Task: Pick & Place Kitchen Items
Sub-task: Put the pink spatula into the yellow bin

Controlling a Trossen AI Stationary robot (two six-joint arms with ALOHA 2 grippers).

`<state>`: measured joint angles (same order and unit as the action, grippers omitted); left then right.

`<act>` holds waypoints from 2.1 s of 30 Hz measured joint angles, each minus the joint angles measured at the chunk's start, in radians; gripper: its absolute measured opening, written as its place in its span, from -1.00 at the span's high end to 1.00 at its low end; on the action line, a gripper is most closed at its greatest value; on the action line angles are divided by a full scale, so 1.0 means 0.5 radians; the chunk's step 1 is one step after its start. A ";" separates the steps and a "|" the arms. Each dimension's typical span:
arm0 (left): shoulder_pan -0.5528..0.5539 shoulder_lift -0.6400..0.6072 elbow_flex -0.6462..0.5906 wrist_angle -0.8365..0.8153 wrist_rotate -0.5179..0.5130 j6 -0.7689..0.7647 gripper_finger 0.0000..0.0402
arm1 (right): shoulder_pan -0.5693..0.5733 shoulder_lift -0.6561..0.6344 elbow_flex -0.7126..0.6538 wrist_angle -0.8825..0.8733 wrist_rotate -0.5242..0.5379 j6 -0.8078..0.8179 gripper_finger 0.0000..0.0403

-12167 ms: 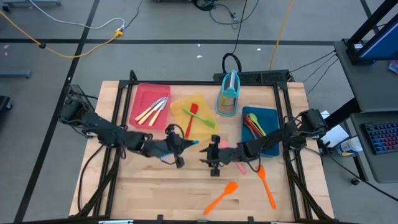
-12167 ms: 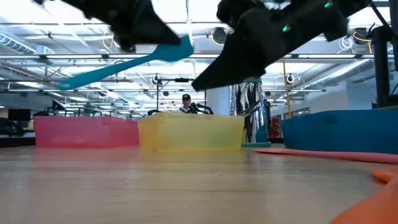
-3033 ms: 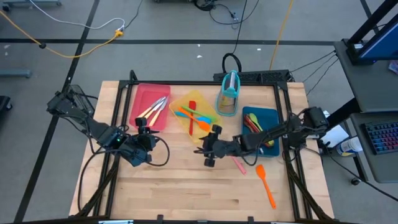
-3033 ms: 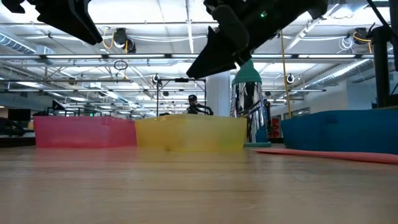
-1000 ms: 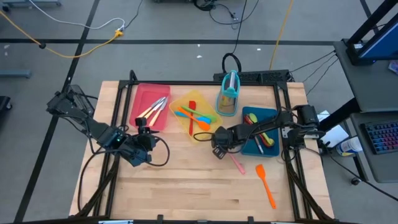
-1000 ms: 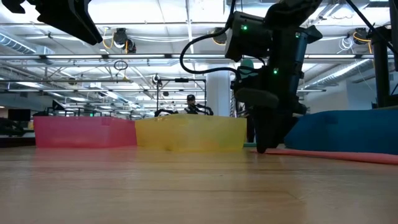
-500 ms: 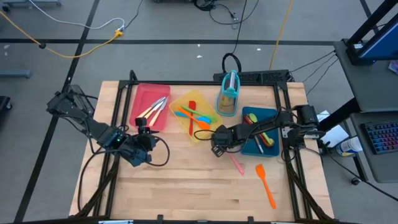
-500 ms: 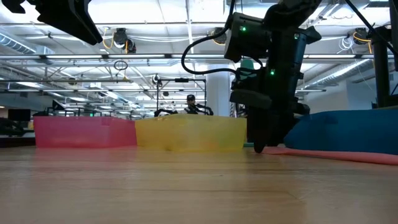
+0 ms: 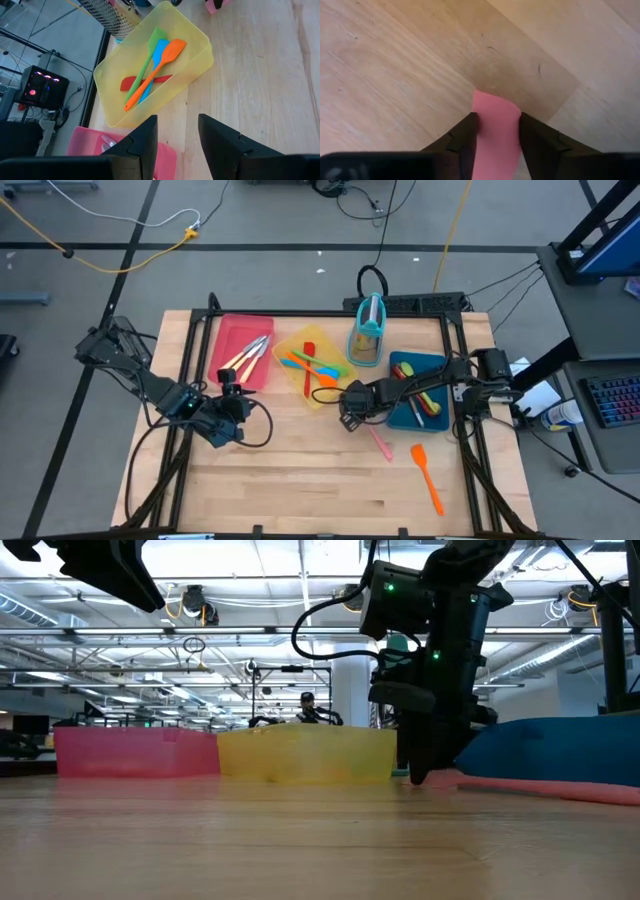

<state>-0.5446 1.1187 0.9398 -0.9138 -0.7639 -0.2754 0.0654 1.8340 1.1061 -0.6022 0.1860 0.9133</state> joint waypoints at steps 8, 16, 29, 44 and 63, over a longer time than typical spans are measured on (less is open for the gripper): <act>0.000 0.000 0.000 0.000 0.000 -0.001 0.28 | 0.005 0.000 0.000 0.075 -0.012 -0.122 0.59; 0.000 0.000 0.000 0.000 0.000 -0.002 0.28 | 0.055 -0.021 -0.006 0.207 -0.066 -0.359 0.61; 0.000 -0.001 0.000 -0.001 0.000 -0.003 0.28 | 0.229 -0.054 -0.008 0.435 -0.063 -0.499 0.89; 0.000 -0.001 0.000 -0.002 0.010 -0.030 0.28 | 0.240 -0.203 -0.004 0.664 -0.130 -0.833 0.91; 0.002 0.001 0.000 0.003 0.013 -0.032 0.28 | 0.197 -0.313 -0.004 1.899 -0.119 -3.288 0.88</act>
<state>-0.5438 1.1191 0.9398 -0.9123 -0.7574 -0.2916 0.1641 1.6774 1.1042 0.3475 0.1264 -0.7306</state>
